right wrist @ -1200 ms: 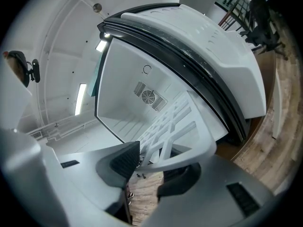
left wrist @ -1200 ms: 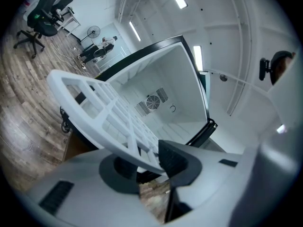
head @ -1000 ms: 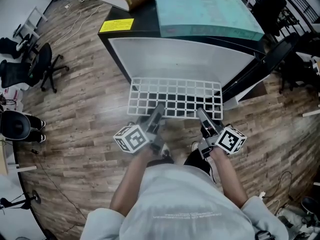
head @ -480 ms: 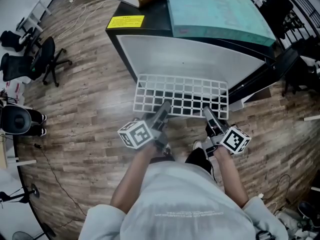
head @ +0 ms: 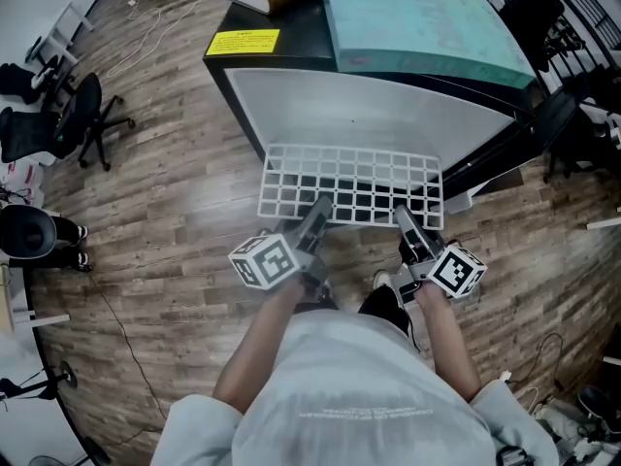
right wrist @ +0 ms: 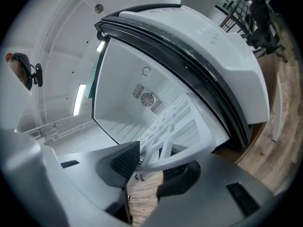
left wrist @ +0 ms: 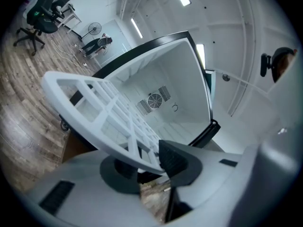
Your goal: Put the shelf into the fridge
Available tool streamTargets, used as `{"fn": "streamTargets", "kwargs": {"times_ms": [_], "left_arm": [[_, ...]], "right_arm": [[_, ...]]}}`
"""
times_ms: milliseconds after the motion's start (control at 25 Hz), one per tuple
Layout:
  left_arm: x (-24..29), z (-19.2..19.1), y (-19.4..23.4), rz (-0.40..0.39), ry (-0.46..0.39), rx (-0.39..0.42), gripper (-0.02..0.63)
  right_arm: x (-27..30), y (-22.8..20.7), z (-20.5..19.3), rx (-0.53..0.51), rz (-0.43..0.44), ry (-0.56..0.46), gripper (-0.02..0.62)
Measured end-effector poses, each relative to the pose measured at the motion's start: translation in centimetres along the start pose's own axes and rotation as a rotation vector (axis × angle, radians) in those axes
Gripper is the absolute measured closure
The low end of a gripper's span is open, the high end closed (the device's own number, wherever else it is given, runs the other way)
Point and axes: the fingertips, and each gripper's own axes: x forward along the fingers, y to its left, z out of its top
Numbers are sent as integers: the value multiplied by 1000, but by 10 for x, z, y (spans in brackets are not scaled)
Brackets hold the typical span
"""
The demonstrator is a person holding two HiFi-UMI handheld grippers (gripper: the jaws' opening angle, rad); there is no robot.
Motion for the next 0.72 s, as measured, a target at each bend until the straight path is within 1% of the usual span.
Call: {"fn": "streamTargets", "kwargs": {"times_ms": [160,440,600,720], "left_arm": [[0,-1,0,1,2,-15,494],[0,-1,-1,6,-2,-35,494],[0,0,-3,7,-2,-33,495],[0,0,-3,9,7,-17,495]], "right_arm": [[0,0,1,-7,0,-1,465],[0,2,1,16,18,-6,465],[1,3,0,38,26,-12,465],[0,0,1,20,15,-7,465]]}}
